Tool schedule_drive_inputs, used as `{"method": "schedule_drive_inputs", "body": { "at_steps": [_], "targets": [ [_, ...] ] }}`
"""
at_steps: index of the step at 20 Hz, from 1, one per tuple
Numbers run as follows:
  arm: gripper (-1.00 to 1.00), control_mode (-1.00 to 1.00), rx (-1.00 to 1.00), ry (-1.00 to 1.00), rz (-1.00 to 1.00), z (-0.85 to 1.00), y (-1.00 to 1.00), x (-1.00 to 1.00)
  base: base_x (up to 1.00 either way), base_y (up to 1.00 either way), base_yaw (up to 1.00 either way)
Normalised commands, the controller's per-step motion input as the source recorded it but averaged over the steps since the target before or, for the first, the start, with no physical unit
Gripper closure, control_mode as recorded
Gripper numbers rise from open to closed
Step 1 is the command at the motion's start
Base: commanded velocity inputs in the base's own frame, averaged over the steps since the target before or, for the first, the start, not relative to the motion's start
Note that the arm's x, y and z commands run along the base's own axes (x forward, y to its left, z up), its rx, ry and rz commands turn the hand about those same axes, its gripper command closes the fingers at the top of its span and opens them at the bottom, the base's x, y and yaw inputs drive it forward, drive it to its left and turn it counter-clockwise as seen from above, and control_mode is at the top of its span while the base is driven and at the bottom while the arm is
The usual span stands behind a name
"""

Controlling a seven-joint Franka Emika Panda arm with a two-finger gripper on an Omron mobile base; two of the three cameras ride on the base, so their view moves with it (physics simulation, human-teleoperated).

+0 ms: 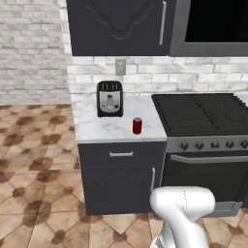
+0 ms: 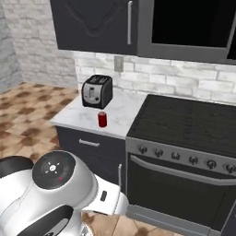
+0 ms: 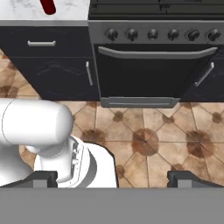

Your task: Four empty soda cans are scattered around the kitchen. Gather all the cans and cluster them next to the stove for recycling.

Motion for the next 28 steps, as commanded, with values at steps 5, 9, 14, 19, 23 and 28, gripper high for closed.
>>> {"method": "schedule_drive_inputs", "body": {
  "at_steps": [5, 9, 14, 19, 23, 28],
  "targets": [
    [-1.00, 1.00, 0.00, 0.00, 0.00, 0.00, 0.00, 0.00, 0.13, 0.69, 0.00],
    [-1.00, 1.00, 0.00, 0.00, 0.00, 0.00, 0.00, 0.00, 0.17, 0.67, 0.00],
    [-1.00, 1.00, 0.00, 0.00, 0.00, 0.00, 0.00, 0.00, 0.29, 0.63, 0.00],
    [-1.00, 1.00, 0.00, 0.00, 0.00, 0.00, 0.00, 0.00, 0.41, 0.39, 0.00],
    [-1.00, 1.00, 0.00, 0.00, 0.00, 0.00, 0.00, 0.00, 0.43, 0.11, 0.00],
    [-1.00, 1.00, 0.00, 0.00, 0.00, 0.00, 0.00, 0.00, 0.45, 0.04, 0.00]
  ]
}}
